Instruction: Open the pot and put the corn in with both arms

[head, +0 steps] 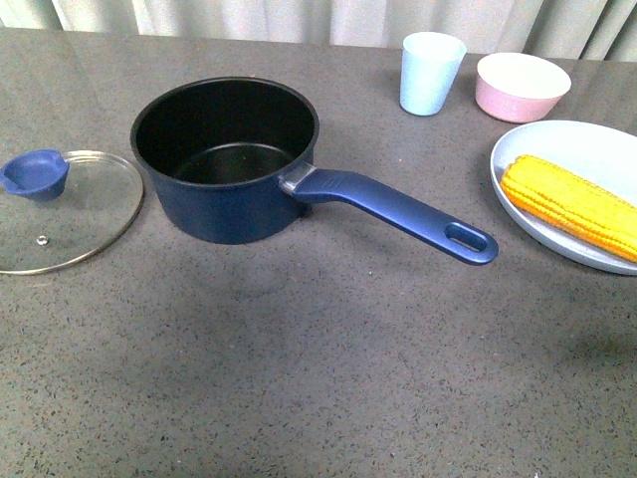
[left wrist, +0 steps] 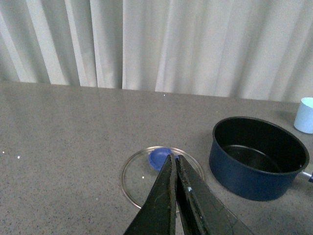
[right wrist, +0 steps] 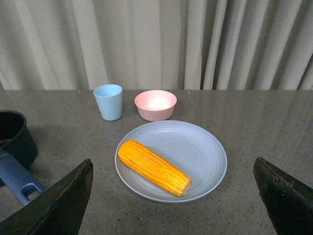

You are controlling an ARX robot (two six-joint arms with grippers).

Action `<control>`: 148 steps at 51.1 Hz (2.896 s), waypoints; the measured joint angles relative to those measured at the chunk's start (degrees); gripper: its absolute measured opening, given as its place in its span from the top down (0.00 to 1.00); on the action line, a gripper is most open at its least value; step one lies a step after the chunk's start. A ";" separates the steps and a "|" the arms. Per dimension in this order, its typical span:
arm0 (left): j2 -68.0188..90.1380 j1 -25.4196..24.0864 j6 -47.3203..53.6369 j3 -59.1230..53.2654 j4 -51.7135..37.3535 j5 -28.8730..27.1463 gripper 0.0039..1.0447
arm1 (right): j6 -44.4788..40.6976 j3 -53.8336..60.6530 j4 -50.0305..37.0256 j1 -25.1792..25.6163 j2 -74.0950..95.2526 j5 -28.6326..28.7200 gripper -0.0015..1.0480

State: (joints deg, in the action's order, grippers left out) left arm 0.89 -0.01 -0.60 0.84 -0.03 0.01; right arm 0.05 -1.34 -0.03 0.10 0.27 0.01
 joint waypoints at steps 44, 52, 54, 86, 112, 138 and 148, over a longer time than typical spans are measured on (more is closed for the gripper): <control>-0.02 0.00 0.13 0.00 0.04 0.00 0.09 | 0.00 0.00 0.00 0.00 0.00 0.00 0.09; -0.02 0.00 0.13 0.00 0.04 0.00 0.08 | 0.00 0.00 0.00 0.00 0.00 0.00 0.09; -0.02 0.00 0.13 0.00 0.04 0.00 0.08 | 0.00 0.00 0.00 0.00 0.00 0.00 0.09; -0.02 0.00 0.13 0.00 0.04 0.00 0.08 | -25.62 -33.53 -12.50 10.93 83.71 13.70 0.09; -0.02 0.00 0.15 0.00 0.04 0.00 0.08 | -40.50 -52.35 -3.08 5.29 105.96 15.87 0.09; -0.02 0.00 0.13 0.00 0.04 0.00 0.08 | -43.19 -56.35 -2.51 3.96 112.76 13.33 0.17; -0.02 0.00 0.15 0.00 0.04 0.00 0.08 | -43.19 -57.11 -0.83 3.93 113.11 13.81 0.52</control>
State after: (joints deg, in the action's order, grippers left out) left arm 0.86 -0.01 -0.45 0.84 0.01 0.01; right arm -43.13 -58.46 -0.86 4.03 113.38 13.82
